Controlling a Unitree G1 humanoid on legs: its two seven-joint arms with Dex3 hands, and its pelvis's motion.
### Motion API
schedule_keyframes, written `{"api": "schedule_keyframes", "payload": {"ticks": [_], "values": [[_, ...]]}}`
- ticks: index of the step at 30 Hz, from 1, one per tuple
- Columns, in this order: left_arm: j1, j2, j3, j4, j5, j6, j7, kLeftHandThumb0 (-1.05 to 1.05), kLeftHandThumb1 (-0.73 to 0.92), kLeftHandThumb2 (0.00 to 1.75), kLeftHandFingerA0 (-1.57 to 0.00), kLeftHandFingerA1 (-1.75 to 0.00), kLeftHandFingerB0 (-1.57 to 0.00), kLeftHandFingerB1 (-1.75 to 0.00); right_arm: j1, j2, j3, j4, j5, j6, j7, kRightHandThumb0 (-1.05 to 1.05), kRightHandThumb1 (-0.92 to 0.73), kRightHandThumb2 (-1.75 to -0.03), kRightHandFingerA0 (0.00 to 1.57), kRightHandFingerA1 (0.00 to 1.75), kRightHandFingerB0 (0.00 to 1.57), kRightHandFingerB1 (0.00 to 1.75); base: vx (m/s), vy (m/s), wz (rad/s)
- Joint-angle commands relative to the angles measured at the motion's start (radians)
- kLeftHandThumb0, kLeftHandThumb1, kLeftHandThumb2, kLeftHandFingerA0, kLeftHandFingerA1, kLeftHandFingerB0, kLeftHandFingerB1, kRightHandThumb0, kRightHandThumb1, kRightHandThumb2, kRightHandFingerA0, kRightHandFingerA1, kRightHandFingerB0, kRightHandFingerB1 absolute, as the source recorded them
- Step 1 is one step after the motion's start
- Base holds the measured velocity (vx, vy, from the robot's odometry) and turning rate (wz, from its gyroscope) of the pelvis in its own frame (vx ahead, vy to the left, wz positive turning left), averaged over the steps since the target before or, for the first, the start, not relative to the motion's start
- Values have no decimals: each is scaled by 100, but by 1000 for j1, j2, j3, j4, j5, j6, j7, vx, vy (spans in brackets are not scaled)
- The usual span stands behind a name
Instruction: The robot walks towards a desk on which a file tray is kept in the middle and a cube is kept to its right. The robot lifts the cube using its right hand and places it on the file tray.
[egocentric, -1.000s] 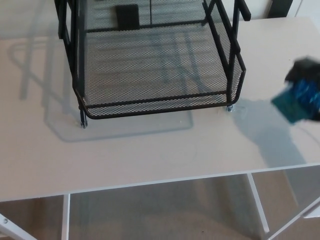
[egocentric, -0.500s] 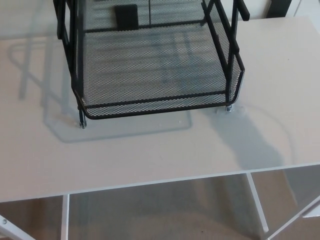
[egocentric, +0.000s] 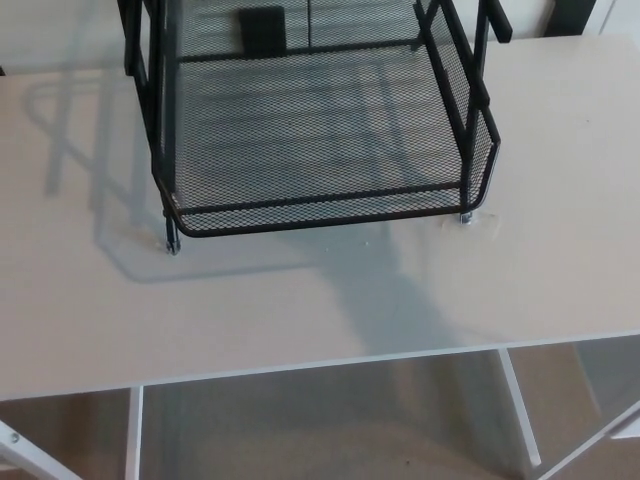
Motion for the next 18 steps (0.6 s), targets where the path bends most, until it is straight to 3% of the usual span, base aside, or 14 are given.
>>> {"api": "schedule_keyframes", "payload": {"ticks": [1,3,6,9,10,11,12,13,14,15,16,17,18], "values": [[-2,1,3,3,6,-20,5,-105,87,92,-54,-106,-38,-96,-6,123,131,38,-4,129,257,-21,-64,-77,86,157,86,104,0,0,0],[-5,-2,0,4,10,-16,13,-105,88,95,-53,-105,-42,-97,6,145,145,72,5,130,264,-20,-64,-71,88,148,87,100,0,0,0],[-3,-1,3,0,7,-24,7,-105,87,95,-54,-105,-43,-98,22,176,203,127,-30,149,291,-29,-67,-61,88,123,87,74,0,0,0],[-7,1,-4,-1,13,-22,4,-105,89,93,-53,-109,-39,-100,26,183,253,145,-67,150,290,-32,-63,-59,85,123,88,69,0,0,0],[-4,-3,-3,-5,10,-19,1,-105,87,92,-54,-110,-39,-100,58,193,285,142,-95,179,290,-38,-56,-59,84,130,90,64,0,0,0],[-3,-4,-2,-7,9,-22,3,-105,87,93,-54,-111,-39,-101,73,206,309,166,-106,172,277,-32,-58,-58,86,118,92,62,0,0,0],[-3,-4,-1,-7,9,-23,4,-105,87,93,-54,-111,-39,-101,76,211,320,176,-108,170,271,-32,-58,-58,86,118,92,62,0,0,0],[-2,-4,2,-7,4,-26,0,-105,87,91,-50,-105,-40,-96,77,220,330,186,-104,176,276,-26,-59,-61,87,111,90,70,0,0,0],[2,-6,5,-6,2,-28,-2,-105,87,91,-51,-105,-41,-97,84,226,335,188,-100,183,279,-23,-59,-72,87,117,89,83,0,0,0],[6,-9,6,-6,2,-30,0,-105,87,91,-51,-105,-41,-97,93,231,338,185,-97,191,281,-23,-59,-72,87,117,89,83,0,0,0],[5,-8,2,-6,6,-29,2,-105,87,91,-54,-110,-39,-101,102,227,382,145,-152,192,275,-30,-62,-62,82,135,89,80,0,0,0],[7,-7,-1,-9,9,-27,0,-105,88,93,-55,-104,-41,-97,106,231,397,129,-169,207,278,-46,-48,-87,91,122,84,78,0,0,0],[4,-8,-2,-9,10,-23,1,-105,89,90,-55,-108,-38,-99,126,232,411,99,-186,211,253,-37,-65,-59,80,159,89,73,0,0,0]]}}
